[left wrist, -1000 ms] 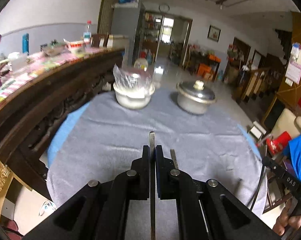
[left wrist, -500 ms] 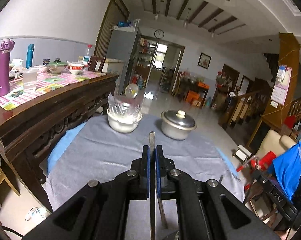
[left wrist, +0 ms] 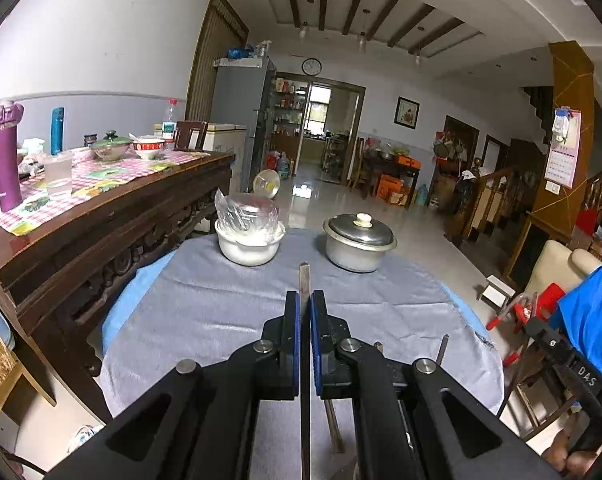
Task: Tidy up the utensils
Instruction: 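Lift both held chopsticks and carry them over the grey cup, then lower the chopsticks into the grey cup and open both tools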
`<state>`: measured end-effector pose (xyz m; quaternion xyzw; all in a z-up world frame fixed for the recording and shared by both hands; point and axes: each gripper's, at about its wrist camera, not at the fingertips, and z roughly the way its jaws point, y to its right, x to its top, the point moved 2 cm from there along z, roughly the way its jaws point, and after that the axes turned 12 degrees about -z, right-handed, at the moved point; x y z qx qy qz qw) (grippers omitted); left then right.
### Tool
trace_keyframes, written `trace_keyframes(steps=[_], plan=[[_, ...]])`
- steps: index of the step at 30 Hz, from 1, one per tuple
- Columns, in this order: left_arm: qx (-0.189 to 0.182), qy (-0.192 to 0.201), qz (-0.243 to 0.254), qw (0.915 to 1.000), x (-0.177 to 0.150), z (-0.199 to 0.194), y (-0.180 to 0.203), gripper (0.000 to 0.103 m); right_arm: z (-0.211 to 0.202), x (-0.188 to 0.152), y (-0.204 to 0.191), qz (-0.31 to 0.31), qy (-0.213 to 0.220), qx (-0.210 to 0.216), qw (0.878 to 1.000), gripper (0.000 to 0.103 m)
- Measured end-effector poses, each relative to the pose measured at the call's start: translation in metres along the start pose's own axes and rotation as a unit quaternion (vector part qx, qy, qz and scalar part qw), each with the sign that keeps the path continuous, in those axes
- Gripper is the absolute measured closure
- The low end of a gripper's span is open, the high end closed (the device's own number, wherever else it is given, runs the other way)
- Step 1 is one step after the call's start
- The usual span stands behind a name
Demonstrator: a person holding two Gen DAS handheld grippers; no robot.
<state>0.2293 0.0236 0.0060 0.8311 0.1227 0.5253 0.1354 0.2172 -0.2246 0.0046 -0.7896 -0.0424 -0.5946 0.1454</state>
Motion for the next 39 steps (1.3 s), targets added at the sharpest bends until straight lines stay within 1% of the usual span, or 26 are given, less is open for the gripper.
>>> trace_keyframes(steps=[6, 10, 13, 16, 21, 26, 28, 34, 39], plan=[[0.008, 0.005, 0.006, 0.9999, -0.002, -0.006, 0.004, 0.098, -0.006, 0.005, -0.012, -0.005, 0.014, 0.013, 1.0, 0.097], [0.006, 0.006, 0.002, 1.0, -0.001, -0.01, 0.004, 0.098, -0.013, 0.008, -0.018, -0.003, 0.029, 0.019, 0.999, 0.096], [-0.005, 0.005, -0.007, 1.0, 0.001, -0.013, 0.004, 0.098, -0.017, 0.011, -0.019, 0.003, 0.04, 0.023, 0.999, 0.096], [-0.026, 0.006, -0.023, 0.9994, 0.005, -0.018, 0.004, 0.098, -0.021, 0.012, -0.02, 0.013, 0.052, 0.028, 0.998, 0.097], [-0.058, 0.026, -0.049, 0.9968, 0.012, -0.032, 0.006, 0.098, -0.025, 0.012, -0.021, 0.024, 0.066, 0.035, 0.997, 0.097], [-0.076, 0.045, -0.077, 0.9931, 0.017, -0.038, 0.007, 0.097, -0.024, 0.011, -0.024, 0.035, 0.074, 0.046, 0.996, 0.096], [-0.081, 0.046, -0.083, 0.9922, 0.018, -0.038, 0.007, 0.097, -0.023, 0.01, -0.025, 0.036, 0.076, 0.048, 0.995, 0.096], [-0.078, 0.049, -0.076, 0.9928, 0.017, -0.04, 0.011, 0.097, -0.022, 0.011, -0.024, 0.044, 0.084, 0.045, 0.994, 0.096], [-0.085, 0.057, -0.079, 0.9916, 0.019, -0.047, 0.012, 0.097, -0.021, 0.012, -0.023, 0.049, 0.099, 0.029, 0.993, 0.096]])
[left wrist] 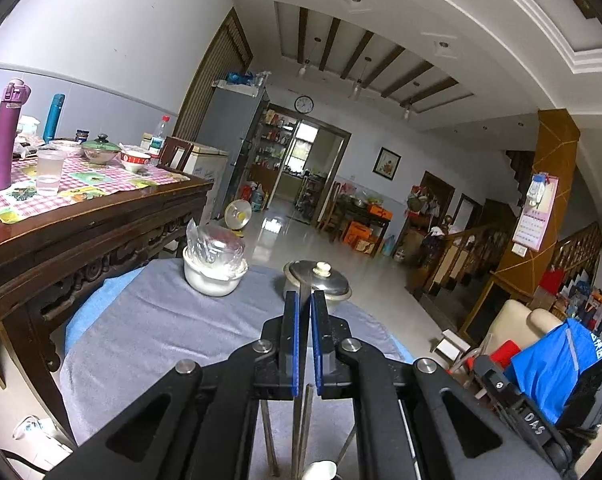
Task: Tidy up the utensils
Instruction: 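Lower the chopsticks into the grey cup and open both tools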
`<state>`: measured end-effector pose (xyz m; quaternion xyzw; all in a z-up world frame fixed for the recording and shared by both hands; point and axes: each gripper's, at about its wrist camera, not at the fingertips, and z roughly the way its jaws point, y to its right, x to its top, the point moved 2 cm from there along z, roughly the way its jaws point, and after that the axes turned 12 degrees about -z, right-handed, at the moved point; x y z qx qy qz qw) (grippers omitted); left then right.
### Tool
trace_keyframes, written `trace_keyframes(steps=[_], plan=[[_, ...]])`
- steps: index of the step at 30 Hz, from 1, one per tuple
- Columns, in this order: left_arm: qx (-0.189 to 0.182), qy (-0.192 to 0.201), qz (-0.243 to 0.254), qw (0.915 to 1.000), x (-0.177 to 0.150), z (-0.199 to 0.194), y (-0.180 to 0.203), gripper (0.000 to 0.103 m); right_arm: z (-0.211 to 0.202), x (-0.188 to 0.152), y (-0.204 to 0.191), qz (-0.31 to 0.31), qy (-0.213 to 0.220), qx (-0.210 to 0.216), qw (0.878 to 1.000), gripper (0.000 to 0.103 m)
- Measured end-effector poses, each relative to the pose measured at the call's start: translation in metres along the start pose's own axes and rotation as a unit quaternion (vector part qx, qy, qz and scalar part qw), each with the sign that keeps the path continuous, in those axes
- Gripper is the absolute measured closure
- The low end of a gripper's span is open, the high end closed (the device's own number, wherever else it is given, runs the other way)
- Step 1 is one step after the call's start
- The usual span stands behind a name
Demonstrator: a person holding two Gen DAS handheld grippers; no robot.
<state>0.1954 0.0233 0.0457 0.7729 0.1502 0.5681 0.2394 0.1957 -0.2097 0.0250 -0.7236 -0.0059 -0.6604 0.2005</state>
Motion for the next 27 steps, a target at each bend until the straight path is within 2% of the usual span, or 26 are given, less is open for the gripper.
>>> trace_keyframes(steps=[5, 13, 19, 27], plan=[[-0.012, 0.005, 0.01, 0.9999, -0.003, -0.005, 0.009, 0.097, -0.001, -0.001, -0.006, -0.017, 0.021, -0.015, 1.0, 0.096], [-0.005, -0.019, 0.005, 0.9998, -0.008, 0.006, 0.002, 0.097, 0.009, -0.013, -0.014, -0.043, 0.001, -0.021, 0.999, 0.096], [0.013, -0.037, 0.017, 0.9991, -0.013, 0.013, -0.004, 0.097, 0.014, -0.024, -0.017, -0.065, -0.017, -0.028, 0.997, 0.096], [0.062, -0.084, 0.028, 0.9942, -0.026, 0.031, -0.028, 0.097, 0.017, -0.04, -0.015, -0.076, -0.046, -0.02, 0.996, 0.096]])
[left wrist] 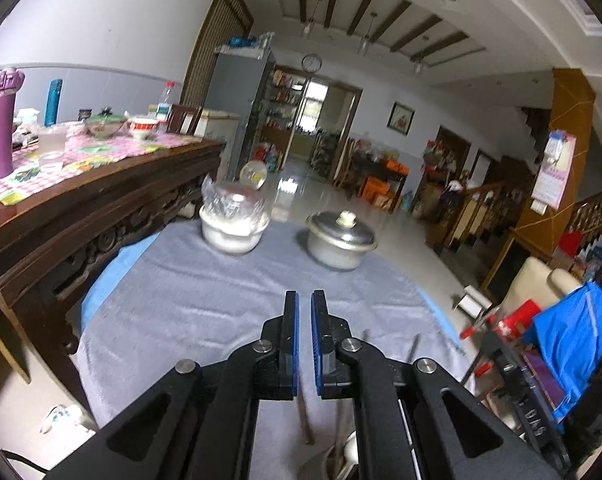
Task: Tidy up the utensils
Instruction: 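Lower the chopsticks into the grey cup and open both tools, then move both open tools back over the last chopsticks on the cloth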
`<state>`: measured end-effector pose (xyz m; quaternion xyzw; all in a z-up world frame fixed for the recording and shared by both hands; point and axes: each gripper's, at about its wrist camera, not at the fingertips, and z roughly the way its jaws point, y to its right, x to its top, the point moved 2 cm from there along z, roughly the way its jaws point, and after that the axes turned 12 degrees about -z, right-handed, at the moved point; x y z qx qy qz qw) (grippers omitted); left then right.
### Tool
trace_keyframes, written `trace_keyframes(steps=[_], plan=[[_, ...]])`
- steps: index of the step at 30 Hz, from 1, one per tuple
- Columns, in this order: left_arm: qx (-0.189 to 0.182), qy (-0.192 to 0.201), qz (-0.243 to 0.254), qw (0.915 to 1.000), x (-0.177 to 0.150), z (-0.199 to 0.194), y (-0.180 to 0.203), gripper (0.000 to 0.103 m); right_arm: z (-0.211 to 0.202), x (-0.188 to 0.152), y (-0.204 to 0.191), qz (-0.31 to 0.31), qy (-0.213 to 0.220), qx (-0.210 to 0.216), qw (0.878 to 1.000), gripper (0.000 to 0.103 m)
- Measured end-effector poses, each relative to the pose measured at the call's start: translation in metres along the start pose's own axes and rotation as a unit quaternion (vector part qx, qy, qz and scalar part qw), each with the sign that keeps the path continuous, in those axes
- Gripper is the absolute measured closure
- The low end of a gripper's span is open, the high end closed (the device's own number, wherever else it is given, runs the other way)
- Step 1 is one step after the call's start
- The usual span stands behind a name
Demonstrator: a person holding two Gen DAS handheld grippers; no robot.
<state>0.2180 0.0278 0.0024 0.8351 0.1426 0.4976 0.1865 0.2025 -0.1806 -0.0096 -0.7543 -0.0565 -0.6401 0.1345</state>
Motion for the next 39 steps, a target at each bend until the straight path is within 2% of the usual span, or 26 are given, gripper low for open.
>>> trace_keyframes(steps=[11, 19, 21, 23, 24, 26, 29, 31, 35, 39], plan=[[0.061, -0.085, 0.015, 0.9944, -0.031, 0.032, -0.02, 0.097, 0.007, -0.016, -0.007, -0.005, -0.036, 0.024, 0.999, 0.095], [0.087, -0.118, 0.021, 0.989, -0.044, 0.041, -0.027, 0.097, 0.009, -0.016, -0.011, 0.01, -0.054, 0.048, 0.997, 0.093], [0.09, -0.124, 0.021, 0.988, -0.045, 0.043, -0.028, 0.097, 0.008, -0.016, -0.01, 0.016, -0.055, 0.053, 0.997, 0.082], [0.093, -0.129, 0.019, 0.9871, -0.047, 0.044, -0.03, 0.097, 0.005, -0.014, -0.008, 0.02, -0.047, 0.051, 0.997, 0.06], [0.094, -0.131, 0.017, 0.9867, -0.047, 0.044, -0.031, 0.096, 0.002, -0.013, -0.006, 0.022, -0.038, 0.045, 0.998, 0.055], [0.097, -0.134, 0.015, 0.9861, -0.047, 0.045, -0.032, 0.096, -0.003, -0.01, -0.002, 0.027, -0.024, 0.031, 0.999, 0.053], [0.102, -0.136, 0.015, 0.9853, -0.048, 0.045, -0.033, 0.09, -0.003, -0.009, 0.006, 0.036, -0.028, 0.025, 0.999, 0.053], [0.105, -0.137, 0.018, 0.9849, -0.049, 0.046, -0.032, 0.082, -0.003, -0.011, 0.011, 0.044, -0.032, 0.019, 0.998, 0.053], [0.112, -0.136, 0.024, 0.9842, -0.049, 0.047, -0.032, 0.081, 0.0, -0.015, 0.019, 0.058, -0.044, 0.014, 0.997, 0.053], [0.123, -0.129, 0.027, 0.9836, -0.048, 0.047, -0.034, 0.067, -0.001, -0.015, 0.025, 0.06, -0.045, 0.003, 0.997, 0.053]])
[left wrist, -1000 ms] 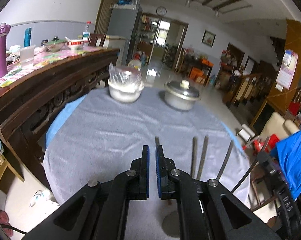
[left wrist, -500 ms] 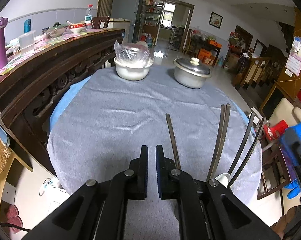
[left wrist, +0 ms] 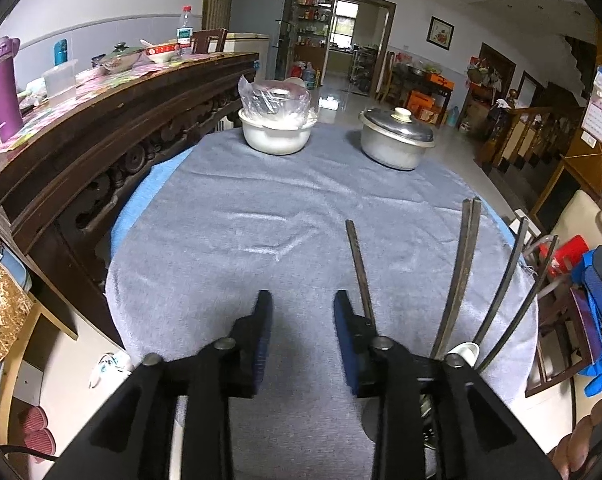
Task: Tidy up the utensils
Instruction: 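Move both open tools back over the last chopsticks on the cloth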
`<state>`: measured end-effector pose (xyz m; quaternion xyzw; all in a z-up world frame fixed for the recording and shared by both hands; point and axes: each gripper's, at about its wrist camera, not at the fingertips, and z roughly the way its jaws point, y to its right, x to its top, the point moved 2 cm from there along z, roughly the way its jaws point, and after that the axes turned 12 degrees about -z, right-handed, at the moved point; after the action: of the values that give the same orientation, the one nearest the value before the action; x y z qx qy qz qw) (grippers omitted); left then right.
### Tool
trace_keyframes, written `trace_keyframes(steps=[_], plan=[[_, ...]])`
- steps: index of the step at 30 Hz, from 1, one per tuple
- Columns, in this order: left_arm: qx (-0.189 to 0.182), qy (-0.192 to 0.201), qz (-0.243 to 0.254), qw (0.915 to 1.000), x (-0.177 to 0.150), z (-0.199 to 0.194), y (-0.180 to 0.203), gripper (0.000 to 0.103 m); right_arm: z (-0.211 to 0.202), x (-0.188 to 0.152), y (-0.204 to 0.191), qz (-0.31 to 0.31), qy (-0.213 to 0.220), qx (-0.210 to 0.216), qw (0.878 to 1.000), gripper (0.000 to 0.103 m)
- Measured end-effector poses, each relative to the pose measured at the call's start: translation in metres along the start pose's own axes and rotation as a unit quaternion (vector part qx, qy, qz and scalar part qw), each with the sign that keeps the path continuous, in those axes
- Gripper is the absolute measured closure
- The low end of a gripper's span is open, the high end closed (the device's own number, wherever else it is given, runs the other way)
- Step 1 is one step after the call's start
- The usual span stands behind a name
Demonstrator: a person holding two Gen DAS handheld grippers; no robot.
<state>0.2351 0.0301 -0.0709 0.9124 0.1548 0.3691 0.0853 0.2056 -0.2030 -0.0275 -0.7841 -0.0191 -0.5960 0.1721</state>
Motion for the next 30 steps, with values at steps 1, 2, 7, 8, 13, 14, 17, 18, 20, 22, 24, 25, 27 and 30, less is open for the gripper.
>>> trace_keyframes(steps=[1, 2, 7, 8, 13, 14, 17, 18, 20, 22, 24, 25, 27, 30], plan=[[0.004, 0.004, 0.001, 1.0, 0.0, -0.001, 0.0, 0.065, 0.001, 0.0, 0.002, 0.002, -0.002, -0.002, 1.0, 0.053], [0.008, 0.008, 0.003, 0.9999, 0.0, -0.001, -0.001, 0.064, 0.001, -0.001, 0.004, 0.004, -0.004, -0.005, 1.0, 0.053], [0.02, 0.015, 0.012, 0.9996, -0.001, 0.0, -0.001, 0.05, 0.007, -0.005, 0.012, 0.016, -0.018, -0.016, 1.0, 0.053], [0.027, 0.018, 0.017, 0.9993, -0.001, 0.001, -0.001, 0.049, 0.008, -0.006, 0.014, 0.019, -0.02, -0.017, 0.999, 0.053], [0.046, 0.019, 0.029, 0.9983, -0.002, 0.006, -0.002, 0.04, 0.014, -0.01, 0.021, 0.027, -0.035, -0.028, 0.999, 0.053], [0.049, 0.017, 0.03, 0.9982, -0.002, 0.008, -0.003, 0.04, 0.015, -0.011, 0.023, 0.029, -0.038, -0.029, 0.998, 0.053], [0.057, 0.015, 0.032, 0.9978, -0.003, 0.011, -0.005, 0.039, 0.021, -0.015, 0.027, 0.03, -0.053, -0.04, 0.997, 0.053], [0.059, 0.015, 0.032, 0.9976, -0.003, 0.012, -0.006, 0.039, 0.023, -0.017, 0.028, 0.03, -0.06, -0.045, 0.997, 0.053], [0.063, 0.014, 0.033, 0.9974, -0.003, 0.014, -0.007, 0.039, 0.028, -0.021, 0.032, 0.03, -0.072, -0.05, 0.996, 0.053], [0.064, 0.014, 0.034, 0.9972, -0.003, 0.015, -0.008, 0.039, 0.032, -0.026, 0.036, 0.031, -0.083, -0.055, 0.995, 0.053], [0.066, 0.014, 0.035, 0.9971, -0.003, 0.016, -0.008, 0.039, 0.037, -0.032, 0.04, 0.032, -0.095, -0.06, 0.993, 0.053], [0.067, 0.014, 0.035, 0.997, -0.003, 0.017, -0.008, 0.039, 0.04, -0.034, 0.042, 0.033, -0.104, -0.061, 0.992, 0.053], [0.07, 0.013, 0.037, 0.9968, -0.003, 0.019, -0.009, 0.039, 0.044, -0.038, 0.044, 0.034, -0.116, -0.064, 0.991, 0.053], [0.073, 0.011, 0.038, 0.9966, -0.003, 0.023, -0.009, 0.039, 0.05, -0.043, 0.045, 0.033, -0.129, -0.064, 0.989, 0.053]])
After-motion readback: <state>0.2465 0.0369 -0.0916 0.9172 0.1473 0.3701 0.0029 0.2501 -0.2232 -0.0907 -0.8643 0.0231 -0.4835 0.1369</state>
